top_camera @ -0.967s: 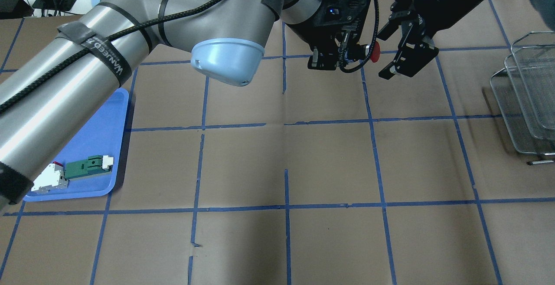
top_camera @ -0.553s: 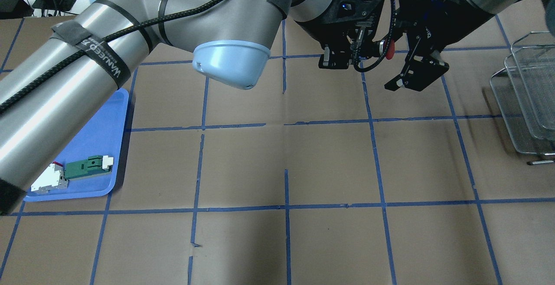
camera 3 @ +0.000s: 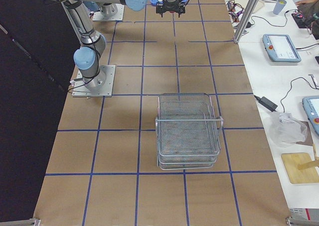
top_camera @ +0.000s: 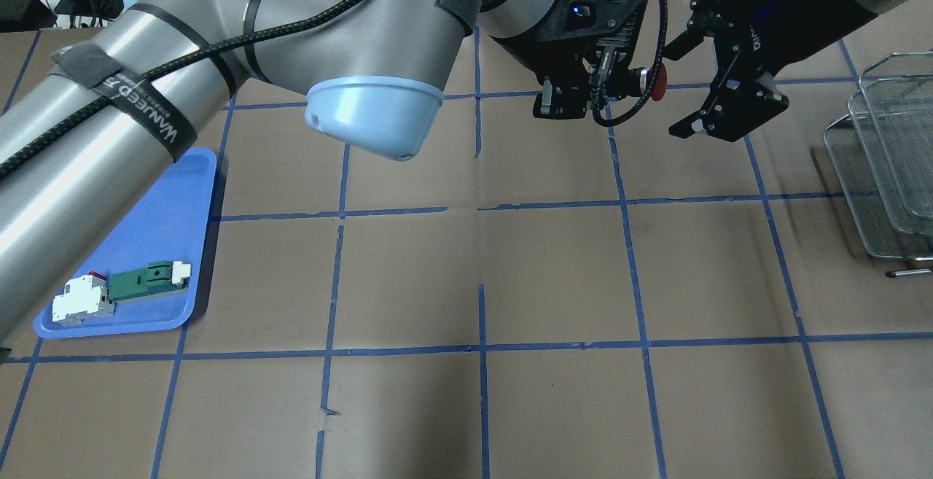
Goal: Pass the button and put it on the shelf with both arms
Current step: 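Bring the button under the right gripper while the right gripper descends, then close the right gripper on the button's base, then open the left gripper and withdraw it while the right gripper carries the button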
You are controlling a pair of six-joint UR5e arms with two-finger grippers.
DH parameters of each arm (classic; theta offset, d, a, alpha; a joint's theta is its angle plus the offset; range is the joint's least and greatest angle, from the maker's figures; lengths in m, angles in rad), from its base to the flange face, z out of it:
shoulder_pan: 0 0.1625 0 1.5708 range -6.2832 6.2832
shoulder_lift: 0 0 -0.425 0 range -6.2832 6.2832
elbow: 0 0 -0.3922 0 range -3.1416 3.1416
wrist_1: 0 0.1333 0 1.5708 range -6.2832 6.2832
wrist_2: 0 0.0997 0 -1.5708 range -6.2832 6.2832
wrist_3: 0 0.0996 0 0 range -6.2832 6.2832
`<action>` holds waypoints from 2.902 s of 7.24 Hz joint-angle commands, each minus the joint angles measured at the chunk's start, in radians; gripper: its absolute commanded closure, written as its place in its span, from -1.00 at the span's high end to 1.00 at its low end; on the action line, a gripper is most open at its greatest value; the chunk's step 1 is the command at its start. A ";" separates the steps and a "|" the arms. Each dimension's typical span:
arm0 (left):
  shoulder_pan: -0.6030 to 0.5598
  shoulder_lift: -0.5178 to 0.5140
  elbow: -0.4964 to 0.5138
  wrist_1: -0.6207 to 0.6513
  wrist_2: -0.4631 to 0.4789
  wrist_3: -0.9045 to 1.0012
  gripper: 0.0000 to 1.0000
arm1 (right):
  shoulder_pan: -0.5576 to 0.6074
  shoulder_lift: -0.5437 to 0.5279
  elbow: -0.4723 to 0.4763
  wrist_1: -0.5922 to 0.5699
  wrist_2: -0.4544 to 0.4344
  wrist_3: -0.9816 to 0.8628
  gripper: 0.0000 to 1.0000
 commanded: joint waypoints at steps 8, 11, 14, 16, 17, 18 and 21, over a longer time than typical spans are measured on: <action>0.009 0.023 -0.002 -0.001 -0.003 -0.001 -1.00 | -0.018 -0.094 0.123 -0.158 0.155 0.015 1.00; 0.009 0.031 -0.002 -0.001 -0.001 -0.001 -1.00 | -0.022 -0.093 0.131 -0.206 0.189 0.010 0.74; 0.009 0.031 -0.001 -0.001 -0.003 -0.001 -1.00 | -0.043 -0.094 0.149 -0.250 0.189 0.001 0.02; 0.010 0.037 -0.002 -0.001 -0.007 -0.002 -1.00 | -0.043 -0.096 0.149 -0.241 0.184 -0.013 -1.00; 0.010 0.037 -0.001 -0.003 -0.008 -0.002 -1.00 | -0.043 -0.097 0.149 -0.235 0.181 -0.013 -1.00; 0.010 0.037 -0.001 -0.004 -0.008 -0.004 -0.65 | -0.043 -0.099 0.149 -0.237 0.182 -0.014 -1.00; 0.012 0.042 -0.001 -0.018 -0.018 -0.053 0.93 | -0.043 -0.099 0.149 -0.237 0.184 -0.014 -1.00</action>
